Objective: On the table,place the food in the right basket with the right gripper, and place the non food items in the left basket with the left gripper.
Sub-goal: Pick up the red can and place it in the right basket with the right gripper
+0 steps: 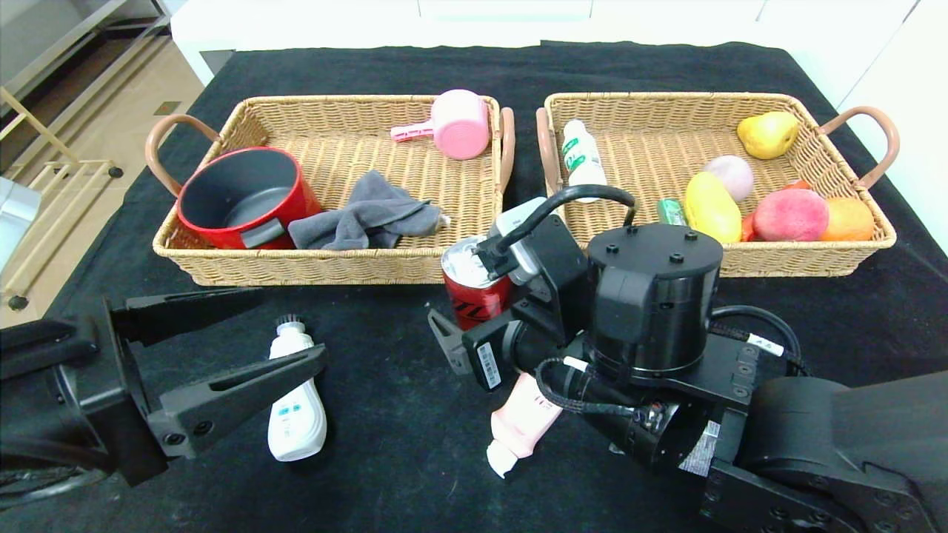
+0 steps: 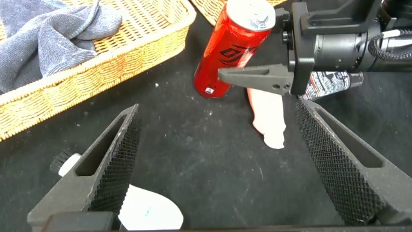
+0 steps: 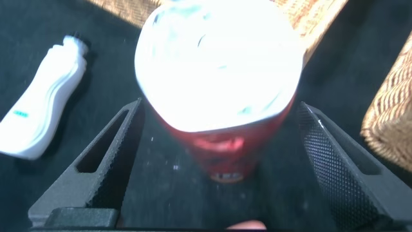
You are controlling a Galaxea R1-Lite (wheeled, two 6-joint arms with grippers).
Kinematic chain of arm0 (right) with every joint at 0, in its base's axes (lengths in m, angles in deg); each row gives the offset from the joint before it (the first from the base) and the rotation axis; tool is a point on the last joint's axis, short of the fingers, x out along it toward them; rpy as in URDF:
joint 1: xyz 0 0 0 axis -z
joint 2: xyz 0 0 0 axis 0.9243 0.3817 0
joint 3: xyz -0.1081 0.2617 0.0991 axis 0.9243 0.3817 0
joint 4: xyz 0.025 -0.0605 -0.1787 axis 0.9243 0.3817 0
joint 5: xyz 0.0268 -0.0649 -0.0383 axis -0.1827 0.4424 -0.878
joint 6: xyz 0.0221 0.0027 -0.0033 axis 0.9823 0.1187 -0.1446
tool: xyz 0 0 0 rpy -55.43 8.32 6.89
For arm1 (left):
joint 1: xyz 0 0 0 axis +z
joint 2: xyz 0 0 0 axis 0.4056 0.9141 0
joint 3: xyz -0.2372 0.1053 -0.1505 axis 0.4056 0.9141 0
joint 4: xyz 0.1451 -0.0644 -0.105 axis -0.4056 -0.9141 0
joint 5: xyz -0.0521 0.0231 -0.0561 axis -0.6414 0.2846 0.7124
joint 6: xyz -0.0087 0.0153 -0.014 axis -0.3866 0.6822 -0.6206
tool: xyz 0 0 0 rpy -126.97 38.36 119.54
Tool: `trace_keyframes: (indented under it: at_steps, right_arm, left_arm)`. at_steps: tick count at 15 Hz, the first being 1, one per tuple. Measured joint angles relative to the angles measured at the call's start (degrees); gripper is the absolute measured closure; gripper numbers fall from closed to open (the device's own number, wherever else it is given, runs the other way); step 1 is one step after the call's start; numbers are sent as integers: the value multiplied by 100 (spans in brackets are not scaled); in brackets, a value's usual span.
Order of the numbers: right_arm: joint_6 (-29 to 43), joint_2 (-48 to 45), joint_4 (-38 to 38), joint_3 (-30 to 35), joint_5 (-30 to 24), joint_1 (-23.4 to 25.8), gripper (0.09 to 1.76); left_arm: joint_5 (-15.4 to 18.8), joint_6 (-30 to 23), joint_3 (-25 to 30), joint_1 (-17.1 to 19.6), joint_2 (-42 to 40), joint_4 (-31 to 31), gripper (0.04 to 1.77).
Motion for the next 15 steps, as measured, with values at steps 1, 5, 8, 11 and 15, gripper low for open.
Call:
trace_keyframes:
  at_steps: [1,5,8,11,15]
  right_arm:
    - [0,24,-41,-16,0,9,15]
    - [0,111,-116,-127,0,37,15]
    - [0,155,-245,-151,0,61,15]
    - [0,190,-257,-151,-2,94,20]
    - [-5,212,-336,-113,-2,95,79]
  left_arm:
    - [0,5,2,0,5,0,9]
    - [7,5,5,0,35,2,9]
    - [10,5,9,0,46,0,9]
    - [7,5,11,0,49,0,9]
    - [5,5,11,0,50,0,9]
